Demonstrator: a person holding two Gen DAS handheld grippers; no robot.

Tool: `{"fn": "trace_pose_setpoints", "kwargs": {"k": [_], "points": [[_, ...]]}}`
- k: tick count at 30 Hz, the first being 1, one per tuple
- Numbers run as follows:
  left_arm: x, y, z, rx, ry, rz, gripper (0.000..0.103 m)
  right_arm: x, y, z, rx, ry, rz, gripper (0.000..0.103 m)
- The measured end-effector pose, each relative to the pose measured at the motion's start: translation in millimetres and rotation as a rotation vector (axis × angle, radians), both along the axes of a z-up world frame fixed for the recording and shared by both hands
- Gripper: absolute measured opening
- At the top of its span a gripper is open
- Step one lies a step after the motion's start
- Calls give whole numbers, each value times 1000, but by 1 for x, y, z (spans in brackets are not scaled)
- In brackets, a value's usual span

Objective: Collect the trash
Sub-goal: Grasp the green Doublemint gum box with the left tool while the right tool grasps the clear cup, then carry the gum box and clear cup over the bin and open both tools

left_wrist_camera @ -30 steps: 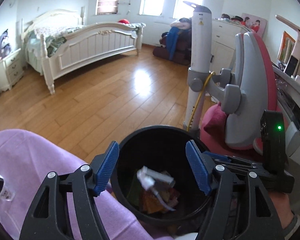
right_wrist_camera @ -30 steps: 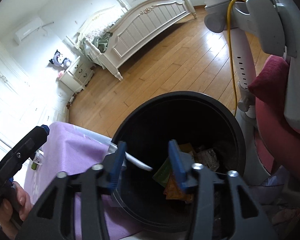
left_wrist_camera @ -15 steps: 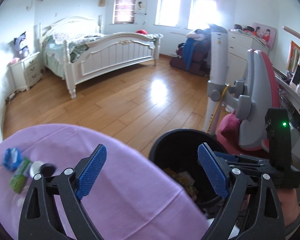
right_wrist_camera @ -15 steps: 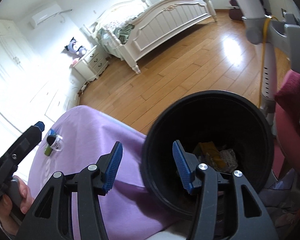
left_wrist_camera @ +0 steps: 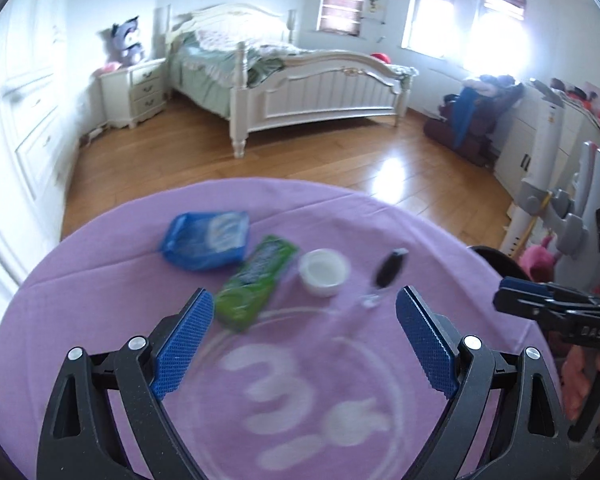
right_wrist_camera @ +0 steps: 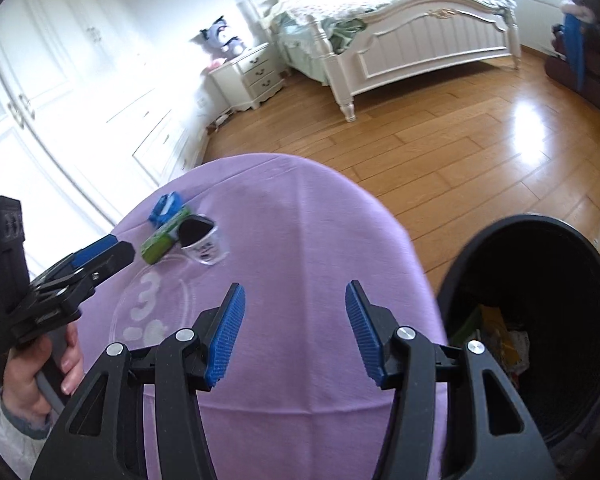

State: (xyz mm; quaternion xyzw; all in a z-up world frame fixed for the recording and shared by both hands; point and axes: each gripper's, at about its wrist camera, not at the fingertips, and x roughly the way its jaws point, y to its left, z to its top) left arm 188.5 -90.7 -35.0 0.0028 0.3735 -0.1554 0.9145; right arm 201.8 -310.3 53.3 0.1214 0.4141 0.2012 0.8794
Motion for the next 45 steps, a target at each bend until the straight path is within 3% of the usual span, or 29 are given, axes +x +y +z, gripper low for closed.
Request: {"fn": "trace_pose_setpoints", "kwargs": {"k": [4,14,22,23,24,34,45], "points": [[16,22,-13,14,45,-9,78,11,31,3,-39,-14,71,53],[47,23,-28,72,84,-87,64,37,86,1,-144,-39,175,53],[57,11,-32,140,90,-107,32,52,105,-4,-212,-54,210,52],[56,10,-32,139,89,-107,32,54,106,-4,-214,-52,219,49],[57,9,-31,137,89,-109,32,54,106,-5,-216,-49,222,40],[24,-3,-14,98,33,-114,32,33,64,5,-86,-77,148,40],[-6,-80,19,38,-25,-223,32,6,-30,20,33,-114,-32,40]]}}
